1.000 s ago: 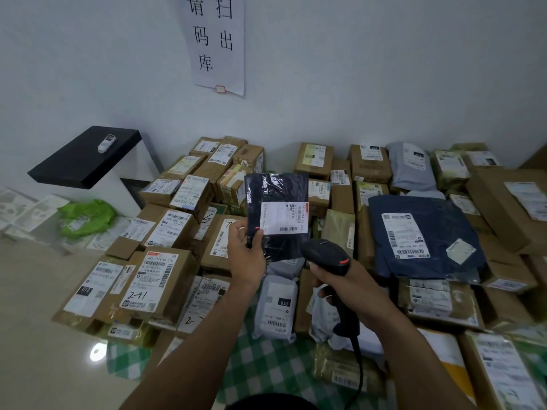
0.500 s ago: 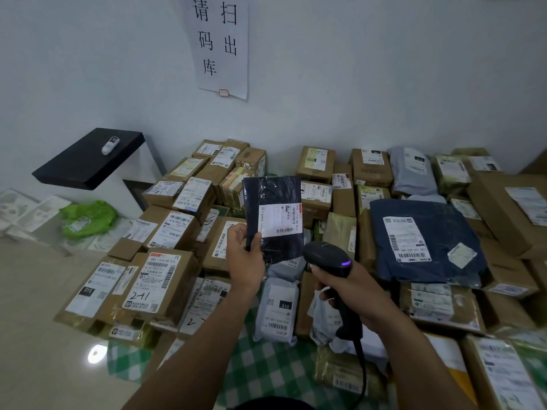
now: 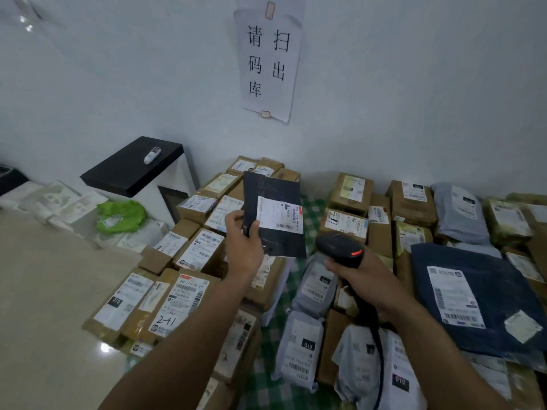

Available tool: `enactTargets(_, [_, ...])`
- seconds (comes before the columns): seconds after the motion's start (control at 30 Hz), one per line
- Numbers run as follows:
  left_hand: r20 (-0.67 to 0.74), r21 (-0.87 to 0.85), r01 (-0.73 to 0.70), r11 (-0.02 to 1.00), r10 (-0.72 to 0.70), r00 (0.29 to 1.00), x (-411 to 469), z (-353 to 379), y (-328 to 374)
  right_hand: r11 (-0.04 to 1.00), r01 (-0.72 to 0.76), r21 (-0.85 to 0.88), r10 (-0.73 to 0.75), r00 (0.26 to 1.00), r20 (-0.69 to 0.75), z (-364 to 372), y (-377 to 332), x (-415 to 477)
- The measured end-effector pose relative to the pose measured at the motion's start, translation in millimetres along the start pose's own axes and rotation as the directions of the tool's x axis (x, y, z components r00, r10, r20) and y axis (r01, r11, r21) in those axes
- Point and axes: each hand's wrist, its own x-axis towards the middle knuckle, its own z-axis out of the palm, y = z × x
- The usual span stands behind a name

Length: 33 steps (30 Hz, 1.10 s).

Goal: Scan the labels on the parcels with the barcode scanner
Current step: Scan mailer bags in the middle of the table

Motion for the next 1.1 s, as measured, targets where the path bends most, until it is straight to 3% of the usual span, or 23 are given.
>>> enactTargets(0.37, [0.083,0.147,0.058,0.987,-0.071,0.994,193.5,43.5,-4.9,0.959,0.049,-0.278,-0.049,0.999,0.006,1.6,-68.0,141.3])
enactTargets(0.57, [0.126,0.161,0.094,0.982,-0.115,0.985,266.1,78.8,-41.3,0.963,-0.031,-0.266,0.026,0.999,-0.021,3.1,-52.0,189.7])
enactTargets(0.7, [0.132,0.293,0.063,0.954,-0.106,0.986,290.1,89.0,-57.5,0.968,-0.100,-0.230,0.093,0.995,-0.039,8.6,-30.9,206.6])
enactTargets(0.77, [0.108,0.473,-0.015,0.881,-0.042,0.993,293.9,90.8,-63.8,0.967,-0.129,-0.220,0.121,0.991,-0.050,9.6,-25.3,212.8])
enactTargets(0.83, [0.113,0.676,-0.120,0.727,0.059,0.992,288.4,93.0,-68.2,0.967,-0.126,-0.222,0.121,0.992,-0.039,10.2,-24.9,213.9])
enactTargets(0.87, [0.146,0.702,-0.174,0.690,0.099,0.984,281.7,95.1,-67.9,0.967,-0.119,-0.224,0.115,0.993,-0.033,10.0,-25.6,212.9])
enactTargets(0.97, [0.241,0.585,-0.260,0.768,0.141,0.960,247.2,103.3,-62.9,0.972,-0.100,-0.213,0.095,0.995,-0.033,7.8,-29.5,202.9])
enactTargets(1.1, [0.360,0.385,-0.126,0.914,-0.023,0.933,161.8,113.1,-64.4,0.966,-0.129,-0.224,0.114,0.990,-0.079,5.2,-28.0,179.2])
